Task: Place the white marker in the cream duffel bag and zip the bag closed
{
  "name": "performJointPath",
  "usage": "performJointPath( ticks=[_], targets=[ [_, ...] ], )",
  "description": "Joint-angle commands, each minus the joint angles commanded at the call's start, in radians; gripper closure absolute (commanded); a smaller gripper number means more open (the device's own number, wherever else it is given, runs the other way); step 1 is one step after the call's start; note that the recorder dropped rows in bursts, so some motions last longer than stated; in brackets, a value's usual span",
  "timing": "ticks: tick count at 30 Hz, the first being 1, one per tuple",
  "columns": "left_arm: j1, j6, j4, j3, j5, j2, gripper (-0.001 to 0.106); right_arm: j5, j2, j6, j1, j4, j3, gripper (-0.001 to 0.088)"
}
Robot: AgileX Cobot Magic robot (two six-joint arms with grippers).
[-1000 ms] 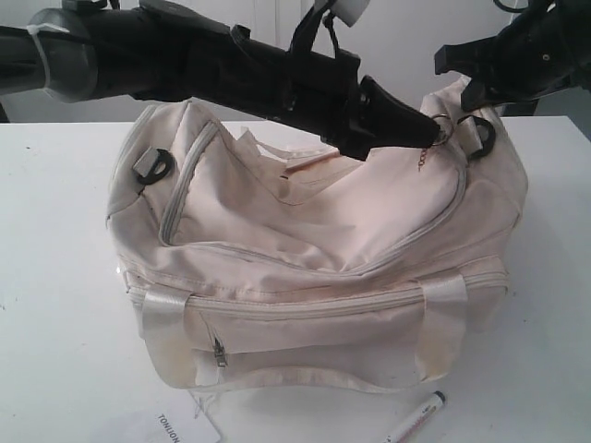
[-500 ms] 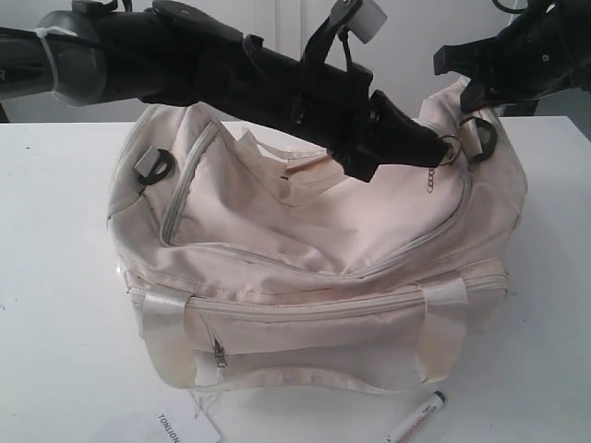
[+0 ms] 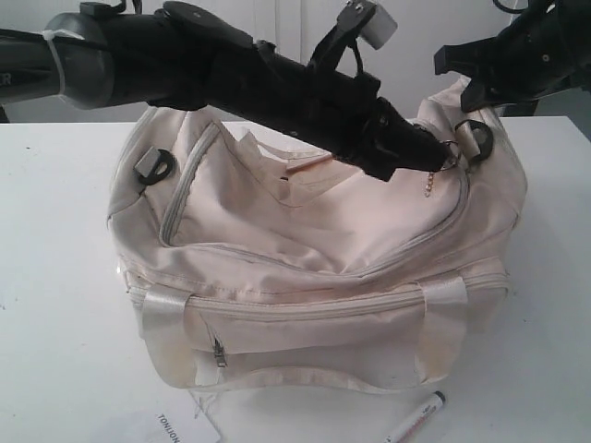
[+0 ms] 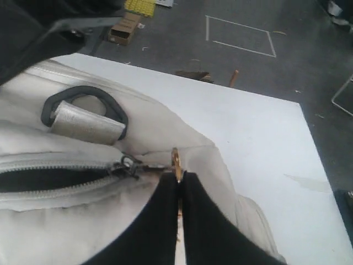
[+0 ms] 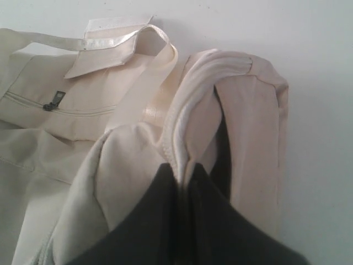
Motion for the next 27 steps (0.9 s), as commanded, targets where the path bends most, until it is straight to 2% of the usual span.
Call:
performJointPath(
  ticks=[2, 8, 12, 14, 16, 17, 22, 25, 27],
  targets=[
    [-0.037, 0.003, 0.038, 0.0, -0.082, -0.002, 0.105, 0.0, 0.0, 0.0, 0.0, 0.0, 0.0, 0.0868],
    [-0.078, -0.032, 0.101, 0.0, -0.232, -0.055, 0.105, -0.003, 0.0, 0.0, 0.0, 0.0, 0.0, 0.0868],
    [-0.123, -0.066, 0.263, 0.0, -0.283, -0.093, 0.105, -0.003, 0.0, 0.0, 0.0, 0.0, 0.0, 0.0868],
    [-0.147, -0.117, 0.379, 0.0, -0.294, -0.093, 0.105, 0.001, 0.0, 0.0, 0.0, 0.0, 0.0, 0.0868],
    [-0.183, -0.208, 0.569, 0.0, -0.305, -0.093, 0.105, 0.001, 0.0, 0.0, 0.0, 0.0, 0.0, 0.0868],
    [-0.201, -0.288, 0.701, 0.0, -0.318, -0.093, 0.105, 0.001, 0.0, 0.0, 0.0, 0.0, 0.0, 0.0868],
    [-0.245, -0.471, 1.054, 0.0, -0.312, -0.093, 0.105, 0.001, 0.0, 0.0, 0.0, 0.0, 0.0, 0.0868],
    [-0.265, -0.531, 1.192, 0.0, -0.291, -0.093, 0.105, 0.001, 0.0, 0.0, 0.0, 0.0, 0.0, 0.0868],
    [-0.277, -0.531, 1.235, 0.0, -0.275, -0.093, 0.105, 0.001, 0.0, 0.0, 0.0, 0.0, 0.0, 0.0868]
  ],
)
